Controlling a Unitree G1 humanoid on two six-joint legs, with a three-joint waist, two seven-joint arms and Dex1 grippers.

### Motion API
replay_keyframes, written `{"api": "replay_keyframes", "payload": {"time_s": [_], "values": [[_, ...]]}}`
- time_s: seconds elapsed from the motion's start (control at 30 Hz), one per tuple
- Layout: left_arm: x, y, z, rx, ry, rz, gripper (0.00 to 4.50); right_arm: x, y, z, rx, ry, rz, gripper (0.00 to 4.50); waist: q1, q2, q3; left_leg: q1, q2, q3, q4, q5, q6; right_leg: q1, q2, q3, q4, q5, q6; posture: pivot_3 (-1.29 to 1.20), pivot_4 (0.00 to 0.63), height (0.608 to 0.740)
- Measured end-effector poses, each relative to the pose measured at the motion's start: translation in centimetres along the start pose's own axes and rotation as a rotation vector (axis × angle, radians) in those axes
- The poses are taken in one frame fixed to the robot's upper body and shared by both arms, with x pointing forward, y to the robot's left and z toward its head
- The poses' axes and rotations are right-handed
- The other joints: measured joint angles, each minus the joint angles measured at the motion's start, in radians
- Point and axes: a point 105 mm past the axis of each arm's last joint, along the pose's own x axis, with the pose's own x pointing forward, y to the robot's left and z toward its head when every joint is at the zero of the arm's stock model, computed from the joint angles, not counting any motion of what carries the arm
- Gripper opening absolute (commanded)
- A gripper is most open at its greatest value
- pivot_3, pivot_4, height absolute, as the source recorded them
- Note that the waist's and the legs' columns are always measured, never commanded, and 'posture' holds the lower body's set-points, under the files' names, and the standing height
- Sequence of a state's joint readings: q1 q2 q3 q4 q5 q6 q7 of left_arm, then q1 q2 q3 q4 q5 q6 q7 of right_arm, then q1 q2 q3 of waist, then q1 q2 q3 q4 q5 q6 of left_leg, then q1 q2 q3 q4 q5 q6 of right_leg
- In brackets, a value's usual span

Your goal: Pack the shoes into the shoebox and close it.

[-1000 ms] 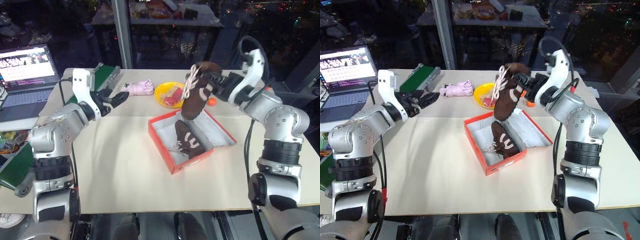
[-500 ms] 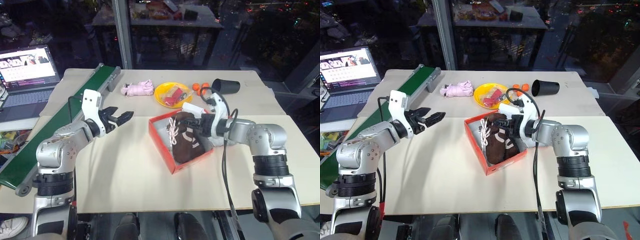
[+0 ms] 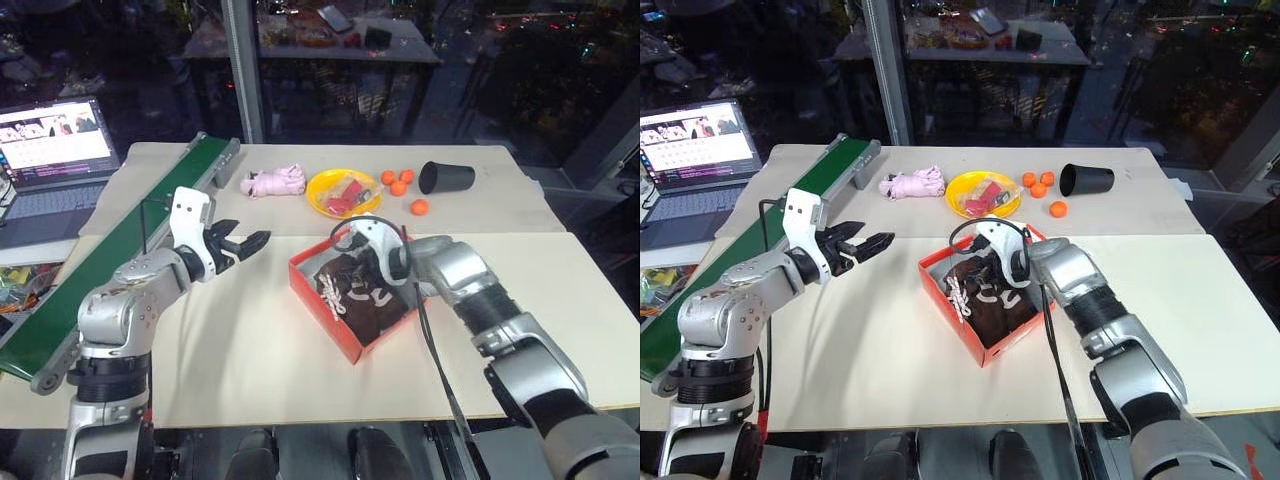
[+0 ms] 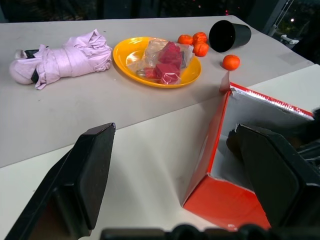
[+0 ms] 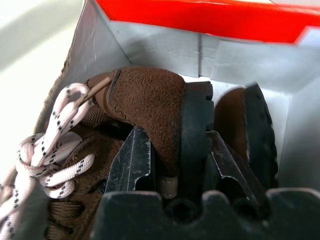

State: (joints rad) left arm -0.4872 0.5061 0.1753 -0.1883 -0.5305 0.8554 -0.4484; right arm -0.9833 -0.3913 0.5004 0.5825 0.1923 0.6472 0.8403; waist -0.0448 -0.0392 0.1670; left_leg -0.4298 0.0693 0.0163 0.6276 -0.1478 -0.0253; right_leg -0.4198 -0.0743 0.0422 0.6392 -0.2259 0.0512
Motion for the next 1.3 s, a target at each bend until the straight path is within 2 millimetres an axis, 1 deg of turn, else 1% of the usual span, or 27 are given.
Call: {"api": "replay_keyframes", "payload": {"time_s": [0.07, 0.13, 0.3, 0.37, 0.43, 0.5, 0.57, 0.63, 0.67, 0.73, 0.77, 0.8, 0.87, 0.9, 1.0, 1.03, 1.07, 1.1, 1.2, 1.27, 1.3], "values": [[-0.1, -0.1, -0.1, 0.006, -0.001, 0.003, 4.13, 1.1, 0.1, -0.2, -0.098, 0.045, 0.014, 0.71, -0.001, -0.005, -0.005, 0.002, 0.0, 0.0, -0.001, 0.0, 0.0, 0.001, 0.0, 0.0, 0.0, 0.0, -0.001, 0.0, 0.15, 0.74], [-0.1, -0.2, -0.2, 0.005, 0.001, 0.006, 4.13, 1.8, 0.0, -0.4, -0.164, 0.077, 0.014, 0.71, 0.0, -0.008, -0.008, 0.005, 0.0, 0.0, -0.001, 0.0, 0.0, 0.003, 0.0, 0.0, 0.0, -0.001, -0.001, 0.0, 0.15, 0.74], [-0.1, -0.4, -0.2, 0.009, -0.006, 0.009, 4.13, 3.0, -0.1, -1.0, -0.252, 0.133, 0.015, 0.71, 0.005, -0.015, -0.015, 0.009, 0.0, 0.0, -0.002, -0.003, -0.005, 0.01, -0.001, -0.001, -0.002, -0.002, -0.002, 0.0, 0.15, 0.74], [0.0, -0.8, -0.3, 0.011, -0.001, -0.002, 4.13, 3.3, -0.1, -1.1, -0.252, 0.141, 0.02, 1.71, 0.007, -0.015, -0.016, 0.014, 0.0, -0.001, -0.003, -0.005, -0.008, 0.016, -0.001, -0.003, -0.006, -0.005, -0.007, 0.0, 0.15, 0.74], [0.1, -1.0, -0.4, 0.015, 0.002, -0.008, 4.13, 3.4, -0.1, -1.2, -0.234, 0.137, 0.022, 2.25, 0.007, -0.014, -0.016, 0.014, 0.0, -0.001, -0.004, -0.005, -0.008, 0.016, -0.001, -0.003, -0.007, -0.005, -0.008, 0.0, 0.15, 0.74], [0.1, -1.0, -0.4, 0.019, 0.004, -0.007, 4.13, 3.7, 0.2, -1.7, -0.196, 0.128, 0.039, 2.89, 0.01, -0.013, -0.015, 0.013, 0.0, -0.001, -0.004, -0.005, -0.008, 0.016, -0.001, -0.003, -0.007, -0.005, -0.008, 0.0, 0.15, 0.74], [0.2, -1.1, -0.5, 0.024, 0.008, -0.008, 4.13, 3.5, 0.0, -1.3, -0.166, 0.096, 0.032, 3.57, 0.01, -0.011, -0.014, 0.011, 0.0, 0.0, -0.004, -0.005, -0.008, 0.014, -0.001, -0.002, -0.007, -0.005, -0.007, 0.0, 0.15, 0.74], [0.3, -1.4, -0.7, 0.029, 0.018, -0.032, 4.13, 3.1, -0.2, -0.8, -0.096, 0.062, 0.034, 4.29, 0.012, -0.009, -0.013, 0.009, 0.0, -0.001, -0.004, -0.004, -0.007, 0.012, -0.001, -0.003, -0.007, -0.002, -0.002, 0.0, 0.15, 0.74], [0.4, -1.6, -0.9, 0.033, 0.028, -0.049, 4.13, 2.5, -0.5, -0.5, -0.045, 0.039, 0.035, 4.47, 0.013, -0.008, -0.012, 0.006, 0.0, -0.001, -0.003, -0.004, -0.007, 0.01, -0.001, -0.003, -0.007, -0.001, -0.002, 0.0, 0.15, 0.74], [0.5, -1.8, -1.1, 0.051, 0.05, -0.077, 4.13, 1.1, -1.3, 0.2, 0.03, -0.002, 0.017, 4.47, 0.017, -0.007, -0.011, 0.0, 0.0, -0.001, -0.003, -0.002, -0.004, 0.003, -0.001, -0.002, -0.006, 0.0, -0.002, 0.0, 0.15, 0.74], [0.6, -2.0, -1.1, 0.065, 0.059, -0.098, 4.13, -0.2, -1.9, 0.7, 0.072, -0.034, -0.005, 4.47, 0.021, -0.006, -0.01, -0.005, 0.0, -0.001, -0.002, -0.001, -0.002, -0.003, -0.001, -0.001, -0.005, 0.002, -0.006, 0.0, 0.15, 0.74], [0.6, -2.0, -1.2, 0.073, 0.066, -0.108, 4.13, -1.3, -2.4, 1.1, 0.101, -0.061, -0.027, 4.47, 0.023, -0.005, -0.01, -0.007, 0.0, -0.001, -0.002, 0.0, -0.001, -0.005, -0.001, -0.001, -0.004, 0.004, -0.007, 0.0, 0.15, 0.74], [0.9, -2.1, -1.2, 0.089, 0.079, -0.133, 4.13, -3.6, -2.7, 2.1, 0.154, -0.12, -0.061, 4.47, 0.028, -0.004, -0.009, -0.01, 0.0, -0.001, -0.004, 0.0, -0.001, -0.008, 0.0, -0.001, -0.005, 0.003, -0.007, 0.0, 0.15, 0.74], [1.0, -2.1, -1.1, 0.096, 0.079, -0.144, 4.13, -4.6, -2.6, 2.7, 0.178, -0.151, -0.07, 4.47, 0.029, -0.004, -0.009, -0.011, 0.0, -0.001, -0.004, 0.0, -0.001, -0.009, 0.0, -0.001, -0.005, 0.003, -0.007, 0.0, 0.15, 0.74], [1.5, -3.0, -0.8, 0.12, 0.088, -0.219, 4.13, -8.1, -1.5, 4.4, 0.255, -0.262, -0.082, 4.47, 0.03, -0.003, -0.008, -0.013, 0.0, -0.001, -0.005, -0.001, -0.001, -0.011, 0.0, -0.001, -0.007, 0.003, -0.007, 0.0, 0.15, 0.74], [1.7, -3.4, -0.7, 0.13, 0.092, -0.253, 4.13, -9.5, -1.1, 4.6, 0.27, -0.29, -0.089, 4.47, 0.031, -0.003, -0.008, -0.013, 0.0, -0.001, -0.005, -0.002, 0.0, -0.011, 0.0, -0.001, -0.007, 0.003, -0.007, 0.0, 0.15, 0.74], [1.8, -3.8, -0.8, 0.143, 0.099, -0.286, 4.13, -10.5, -0.8, 4.3, 0.277, -0.302, -0.103, 4.47, 0.032, -0.003, -0.008, -0.014, 0.0, 0.0, -0.005, -0.002, 0.0, -0.011, 0.0, -0.002, -0.008, 0.003, -0.007, 0.0, 0.15, 0.74], [1.8, -4.4, -1.0, 0.166, 0.114, -0.337, 4.13, -11.8, -0.4, 3.6, 0.294, -0.311, -0.126, 4.47, 0.037, -0.003, -0.008, -0.015, 0.0, -0.001, -0.005, -0.002, 0.0, -0.011, -0.001, -0.002, -0.009, 0.002, -0.006, 0.0, 0.15, 0.74], [1.4, -5.4, -1.7, 0.235, 0.168, -0.463, 4.13, -15.3, -0.1, 0.3, 0.385, -0.297, -0.242, 3.66, 0.044, -0.002, -0.008, -0.016, -0.001, 0.001, -0.003, -0.003, -0.001, -0.011, -0.002, -0.001, -0.01, 0.002, -0.006, 0.0, 0.15, 0.74], [1.4, -6.1, -1.9, 0.264, 0.188, -0.543, 4.13, -17.3, 0.5, -1.4, 0.418, -0.287, -0.308, 2.98, 0.047, -0.002, -0.007, -0.015, -0.001, 0.001, -0.002, -0.003, -0.001, -0.011, -0.002, -0.001, -0.009, 0.002, -0.006, 0.0, 0.15, 0.74], [1.4, -6.3, -1.9, 0.274, 0.195, -0.565, 4.13, -18.0, 0.8, -1.8, 0.42, -0.291, -0.324, 2.71, 0.047, -0.002, -0.007, -0.015, -0.001, 0.001, -0.002, -0.002, -0.001, -0.011, -0.002, -0.001, -0.009, 0.002, -0.006, 0.0, 0.15, 0.74]]}}
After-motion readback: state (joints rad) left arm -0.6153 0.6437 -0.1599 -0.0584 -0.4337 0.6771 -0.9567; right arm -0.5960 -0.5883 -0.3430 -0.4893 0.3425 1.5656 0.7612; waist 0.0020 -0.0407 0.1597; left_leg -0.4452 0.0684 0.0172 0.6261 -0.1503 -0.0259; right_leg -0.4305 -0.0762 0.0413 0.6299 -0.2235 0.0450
